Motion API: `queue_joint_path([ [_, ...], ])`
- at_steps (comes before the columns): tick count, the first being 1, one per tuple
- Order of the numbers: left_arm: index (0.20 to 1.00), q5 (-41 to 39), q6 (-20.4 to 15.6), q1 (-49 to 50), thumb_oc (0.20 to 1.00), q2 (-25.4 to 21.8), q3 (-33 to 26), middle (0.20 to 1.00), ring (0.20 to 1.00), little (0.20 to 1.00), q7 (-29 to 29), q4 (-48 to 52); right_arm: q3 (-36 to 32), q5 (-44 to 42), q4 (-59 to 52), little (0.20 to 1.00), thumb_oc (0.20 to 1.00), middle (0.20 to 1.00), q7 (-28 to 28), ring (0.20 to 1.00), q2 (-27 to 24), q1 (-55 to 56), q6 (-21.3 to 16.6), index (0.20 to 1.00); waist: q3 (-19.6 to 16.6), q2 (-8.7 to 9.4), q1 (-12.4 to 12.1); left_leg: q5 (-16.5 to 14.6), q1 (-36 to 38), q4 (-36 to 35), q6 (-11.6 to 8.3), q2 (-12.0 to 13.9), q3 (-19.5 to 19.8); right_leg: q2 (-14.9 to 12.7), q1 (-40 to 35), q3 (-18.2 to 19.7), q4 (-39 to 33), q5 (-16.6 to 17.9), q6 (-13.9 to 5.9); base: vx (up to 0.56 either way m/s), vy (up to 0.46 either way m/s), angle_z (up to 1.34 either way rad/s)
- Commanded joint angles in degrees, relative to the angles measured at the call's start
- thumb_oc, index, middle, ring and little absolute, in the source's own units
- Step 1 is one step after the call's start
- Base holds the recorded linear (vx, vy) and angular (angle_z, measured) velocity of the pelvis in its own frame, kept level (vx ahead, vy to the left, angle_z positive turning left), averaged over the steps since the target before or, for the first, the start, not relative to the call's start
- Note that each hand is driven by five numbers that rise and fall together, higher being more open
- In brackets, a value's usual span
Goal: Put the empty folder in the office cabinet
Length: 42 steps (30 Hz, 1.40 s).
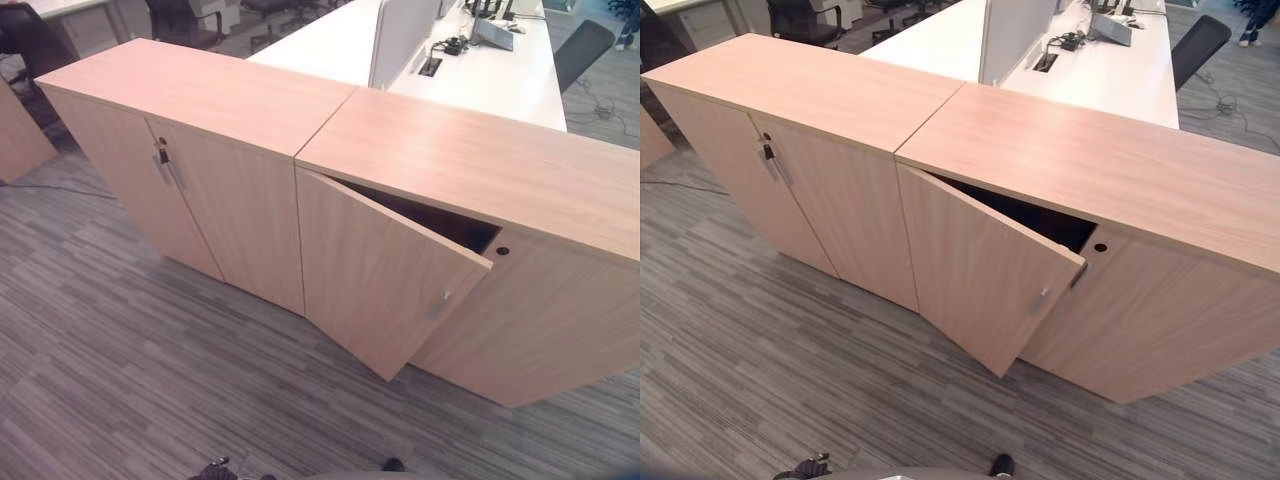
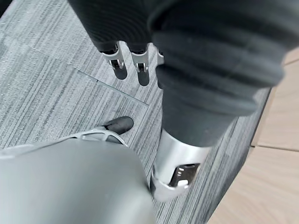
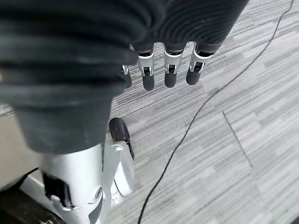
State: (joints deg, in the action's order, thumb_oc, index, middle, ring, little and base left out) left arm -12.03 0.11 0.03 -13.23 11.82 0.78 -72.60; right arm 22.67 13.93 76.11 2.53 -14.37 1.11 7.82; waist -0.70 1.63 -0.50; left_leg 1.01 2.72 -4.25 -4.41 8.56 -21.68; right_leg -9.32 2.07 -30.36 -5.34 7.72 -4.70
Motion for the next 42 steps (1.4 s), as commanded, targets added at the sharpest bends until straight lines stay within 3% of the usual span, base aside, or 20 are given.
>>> queue_joint_path([
  [1,1.0,-0.8,-1.4,-2.8,1.0,2.3,1.1,1.0,1.0,1.0,0.5,0.5,1.6,-3.8,1.9,1.0,1.0,1.0,1.2,1.0,-1.8,-4.9,-1.4,1.0,2.1,-2.17,-0.7,-0.8,1.5,0.4,-4.2,6.1,6.9,4.6,-3.2,3.6,0.3,-9.7,-0.33,0.04,-0.184,-0.08],
  [6,1.0,-1.0,-1.8,-2.2,1.0,1.8,3.4,1.0,1.0,1.0,1.6,6.0,1.4,-6.3,0.5,1.0,1.0,1.0,1.9,1.0,-1.4,-5.0,-2.4,1.0,3.0,-1.84,-0.8,-0.5,0.4,7.9,-4.93,9.2,7.8,7.7,-4.4,5.6,0.3,-11.2,1.76,0.04,-0.177,-0.2],
  [10,1.0,-0.1,-1.8,-0.7,1.0,1.4,4.2,1.0,1.0,1.0,2.4,8.5,1.1,-8.0,-0.1,1.0,1.0,1.0,2.7,1.0,-1.7,-5.8,-3.1,1.0,5.3,-1.28,-2.4,0.3,-3.1,19.5,-3.62,10.5,12.9,9.8,-5.6,8.4,0.3,-12.0,3.4,0.0,-0.145,-0.48],
  [12,1.0,0.1,-2.0,-0.5,1.0,1.8,4.2,1.0,1.0,1.0,2.8,7.4,0.8,-8.5,0.1,1.0,1.0,1.0,2.7,1.0,-2.1,-6.5,-3.4,1.0,6.8,-0.31,-3.6,0.9,-8.9,24.0,-0.87,6.2,18.9,9.0,-4.9,9.1,0.3,-11.4,3.74,-0.16,-0.042,-0.56],
  [13,1.0,0.8,-2.1,-0.5,1.0,2.0,4.8,1.0,1.0,1.0,3.2,7.3,0.8,-8.9,0.4,1.0,1.0,1.0,3.0,1.0,-2.3,-7.3,-3.5,1.0,7.6,0.53,-4.6,-1.9,-12.5,23.8,0.34,2.0,23.2,8.3,-4.8,10.1,0.3,-11.1,3.13,-0.14,0.012,-0.36],
  [15,1.0,2.6,-2.6,-0.6,1.0,2.0,5.6,1.0,1.0,1.0,3.6,7.4,0.6,-9.2,0.6,1.0,1.0,1.0,3.4,1.0,-2.3,-7.5,-3.9,1.0,8.5,0.9,-5.3,-4.7,-14.9,22.3,0.9,-2.6,26.6,7.8,-4.9,11.4,0.3,-10.7,2.45,-0.01,0.042,-0.4],
  [16,1.0,2.6,-2.6,-0.6,1.0,2.0,5.6,1.0,1.0,1.0,3.6,7.4,0.6,-9.2,0.7,1.0,1.0,1.0,3.4,1.0,-2.3,-7.5,-3.9,1.0,8.6,0.9,-5.3,-4.8,-14.9,22.4,0.91,-2.6,26.6,7.8,-4.9,11.4,0.3,-10.7,2.44,0.0,0.057,-0.48],
  [19,1.0,6.4,-2.9,-1.1,1.0,2.5,7.3,1.0,1.0,1.0,4.3,6.7,0.0,-9.3,1.7,1.0,1.0,1.0,4.2,1.0,-1.9,-7.6,-4.3,1.0,8.7,0.0,-5.1,-5.1,-14.9,18.9,1.16,-7.3,29.4,8.1,-4.4,14.4,0.5,-10.2,1.6,0.03,0.107,-0.45],
  [23,1.0,5.0,-2.8,-0.9,1.0,3.6,7.1,1.0,1.0,1.0,3.8,4.6,-1.0,-9.4,2.5,1.0,1.0,1.0,4.2,1.0,-1.5,-6.5,-4.2,1.0,7.5,-1.21,-3.9,-4.7,-10.4,12.5,1.66,-7.4,28.1,7.6,-5.0,15.1,0.8,-10.1,1.38,0.08,0.179,-0.42],
  [24,1.0,4.6,-2.6,-1.3,1.0,4.1,7.2,1.0,1.0,1.0,3.4,3.1,-1.8,-9.9,2.3,1.0,1.0,1.0,4.2,1.0,-1.2,-6.2,-4.2,1.0,6.5,-1.87,-2.8,-3.7,-8.5,8.8,1.95,-7.5,26.9,6.7,-5.0,14.9,1.2,-10.0,1.11,0.07,0.118,-0.14],
  [30,1.0,6.7,-2.1,-3.0,1.0,4.5,7.3,1.0,1.0,1.0,4.0,0.5,-1.8,-10.7,1.0,1.0,1.0,1.0,3.9,1.0,-0.8,-7.5,-4.2,1.0,4.4,-2.91,-1.6,-1.0,-3.7,-0.7,3.32,-8.6,25.9,6.0,-4.5,16.6,1.3,-9.9,0.54,0.08,0.121,-0.24],
  [42,1.0,12.6,-3.9,-5.1,1.0,3.5,11.0,1.0,1.0,1.0,8.6,5.9,-2.9,-14.4,0.6,1.0,1.0,1.0,5.2,1.0,0.9,-6.4,-6.0,1.0,3.3,-2.7,-0.3,-2.8,-1.7,-0.7,4.04,-9.2,23.7,5.2,-5.5,18.2,0.3,-9.4,-0.84,0.03,0.03,-0.09],
])
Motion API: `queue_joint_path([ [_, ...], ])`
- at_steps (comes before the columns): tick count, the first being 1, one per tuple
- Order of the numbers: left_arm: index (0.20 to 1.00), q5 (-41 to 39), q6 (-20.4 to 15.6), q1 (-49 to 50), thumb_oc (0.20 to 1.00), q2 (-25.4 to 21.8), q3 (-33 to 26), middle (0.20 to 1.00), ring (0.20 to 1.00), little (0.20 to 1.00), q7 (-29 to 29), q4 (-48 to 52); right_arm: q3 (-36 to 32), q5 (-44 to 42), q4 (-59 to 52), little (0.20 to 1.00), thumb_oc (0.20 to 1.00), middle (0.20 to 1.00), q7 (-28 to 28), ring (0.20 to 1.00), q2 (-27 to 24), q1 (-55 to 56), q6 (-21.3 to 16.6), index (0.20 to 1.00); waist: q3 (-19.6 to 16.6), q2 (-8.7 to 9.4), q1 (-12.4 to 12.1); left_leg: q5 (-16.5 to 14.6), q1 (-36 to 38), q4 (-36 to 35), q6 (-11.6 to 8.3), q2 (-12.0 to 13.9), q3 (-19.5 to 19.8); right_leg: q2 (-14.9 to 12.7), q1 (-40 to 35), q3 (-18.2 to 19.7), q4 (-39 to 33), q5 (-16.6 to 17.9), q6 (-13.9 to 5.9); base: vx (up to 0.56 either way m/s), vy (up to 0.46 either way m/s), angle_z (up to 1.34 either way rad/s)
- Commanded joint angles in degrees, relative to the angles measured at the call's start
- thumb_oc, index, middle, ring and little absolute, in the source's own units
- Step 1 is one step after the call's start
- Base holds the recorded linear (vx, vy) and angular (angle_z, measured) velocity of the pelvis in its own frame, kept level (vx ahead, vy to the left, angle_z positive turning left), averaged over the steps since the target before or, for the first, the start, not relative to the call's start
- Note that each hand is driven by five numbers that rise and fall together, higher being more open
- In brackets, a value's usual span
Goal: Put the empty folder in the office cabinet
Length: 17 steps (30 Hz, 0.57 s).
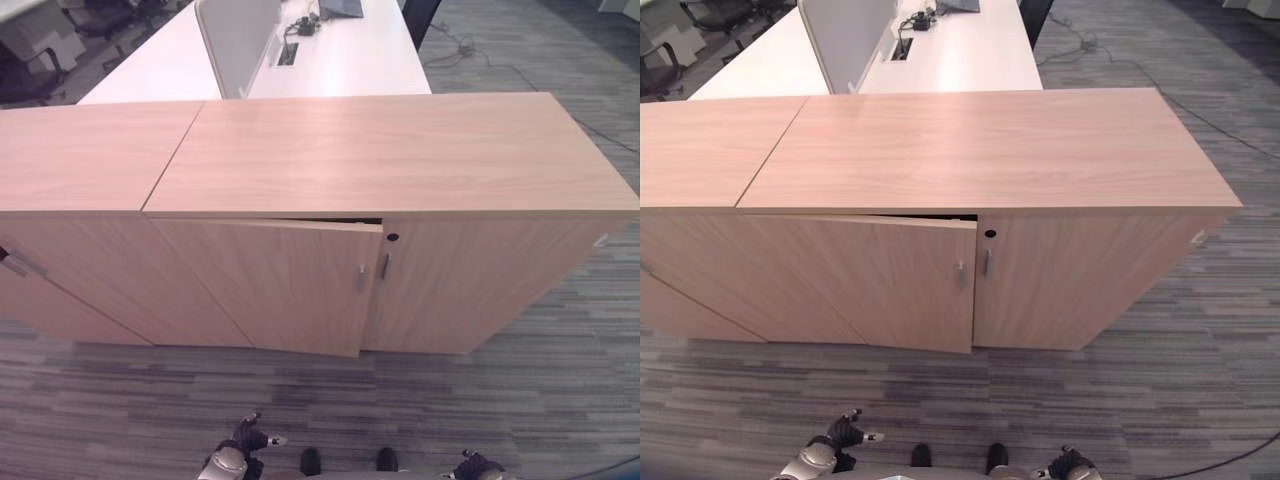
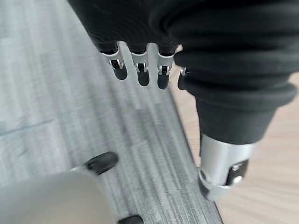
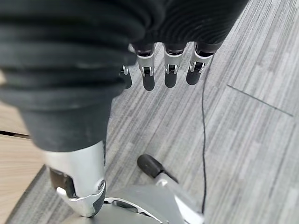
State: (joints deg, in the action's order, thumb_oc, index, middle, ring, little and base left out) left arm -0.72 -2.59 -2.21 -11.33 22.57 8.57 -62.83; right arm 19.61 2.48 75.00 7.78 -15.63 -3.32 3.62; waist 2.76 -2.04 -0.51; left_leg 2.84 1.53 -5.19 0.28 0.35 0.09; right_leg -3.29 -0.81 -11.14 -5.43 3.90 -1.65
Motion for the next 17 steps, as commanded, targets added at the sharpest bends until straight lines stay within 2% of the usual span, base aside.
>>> queue_joint_path([
  [1,1.0,-1.6,-0.6,-2.2,1.0,2.2,-0.7,1.0,1.0,1.0,-2.8,-5.6,0.0,-3.1,1.7,1.0,1.0,1.0,-0.7,1.0,2.1,-1.7,-1.7,1.0,-0.3,1.03,0.0,-4.7,-0.2,0.2,-0.64,-1.0,1.6,-0.9,-2.7,-0.9,0.4,-5.5,-4.06,0.03,0.012,-0.19],
  [6,1.0,-5.7,-1.0,-1.1,1.0,1.9,-2.8,1.0,1.0,1.0,-6.3,-6.1,-0.4,-3.4,1.5,1.0,1.0,1.0,-2.0,1.0,1.6,-1.5,-1.5,1.0,-0.4,1.1,-0.1,-4.9,-0.1,0.2,-0.63,-1.0,1.4,-1.1,-2.8,-0.9,0.4,-5.3,-4.2,0.01,0.015,-0.11],
  [17,1.0,-2.6,-1.3,-1.2,1.0,1.2,-1.4,1.0,1.0,1.0,-7.0,-6.0,0.3,-3.0,0.9,1.0,1.0,1.0,-2.7,1.0,0.9,-1.1,-2.0,1.0,-0.4,1.59,-0.4,-5.0,-0.2,0.2,-0.59,-1.2,1.7,-1.3,-2.9,-1.1,0.4,-5.5,-4.26,0.0,0.0,0.0],
])
